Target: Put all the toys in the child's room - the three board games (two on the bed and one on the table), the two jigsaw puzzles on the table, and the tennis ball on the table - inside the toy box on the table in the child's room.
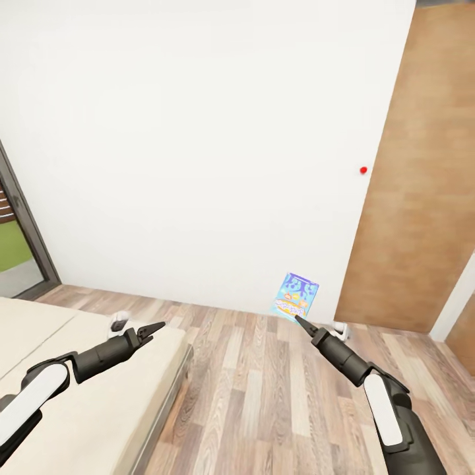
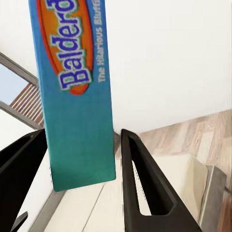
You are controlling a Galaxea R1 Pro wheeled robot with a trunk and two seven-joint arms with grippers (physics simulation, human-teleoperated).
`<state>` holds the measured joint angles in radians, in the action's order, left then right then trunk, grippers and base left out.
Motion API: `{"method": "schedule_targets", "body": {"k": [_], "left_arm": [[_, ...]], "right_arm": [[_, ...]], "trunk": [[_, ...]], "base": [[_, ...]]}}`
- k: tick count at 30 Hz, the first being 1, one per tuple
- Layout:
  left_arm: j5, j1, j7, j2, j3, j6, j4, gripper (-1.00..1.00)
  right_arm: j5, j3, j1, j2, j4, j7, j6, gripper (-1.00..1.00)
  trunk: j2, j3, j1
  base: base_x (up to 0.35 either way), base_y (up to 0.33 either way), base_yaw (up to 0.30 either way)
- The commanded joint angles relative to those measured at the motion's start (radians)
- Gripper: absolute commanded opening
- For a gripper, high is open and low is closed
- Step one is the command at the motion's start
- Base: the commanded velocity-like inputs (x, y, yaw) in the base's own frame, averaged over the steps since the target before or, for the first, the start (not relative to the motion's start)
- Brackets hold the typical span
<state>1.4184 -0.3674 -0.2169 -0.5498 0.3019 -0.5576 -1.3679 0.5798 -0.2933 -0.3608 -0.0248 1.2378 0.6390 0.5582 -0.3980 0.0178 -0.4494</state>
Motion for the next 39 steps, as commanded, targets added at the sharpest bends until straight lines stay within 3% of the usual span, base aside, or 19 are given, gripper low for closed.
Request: {"method": "schedule_targets", "body": {"k": [1, 39], "left_arm": [[0.005, -0.001, -0.001, -0.001, 0.001, -0.002, 0.0, 1.0], [0.005, -0.001, -0.002, -0.001, 0.002, -0.004, 0.0, 1.0]], "right_arm": [[0.008, -0.003, -0.001, -0.001, 0.0, 0.001, 0.008, -1.0], [0.009, -0.004, -0.001, -0.002, 0.0, -0.003, 0.006, -1.0]], "trunk": [[-0.002, 0.001, -0.001], [-0.002, -0.038, -0.001]], "base": [[0.0, 0.0, -0.247], [0.0, 0.0, -0.247]]}}
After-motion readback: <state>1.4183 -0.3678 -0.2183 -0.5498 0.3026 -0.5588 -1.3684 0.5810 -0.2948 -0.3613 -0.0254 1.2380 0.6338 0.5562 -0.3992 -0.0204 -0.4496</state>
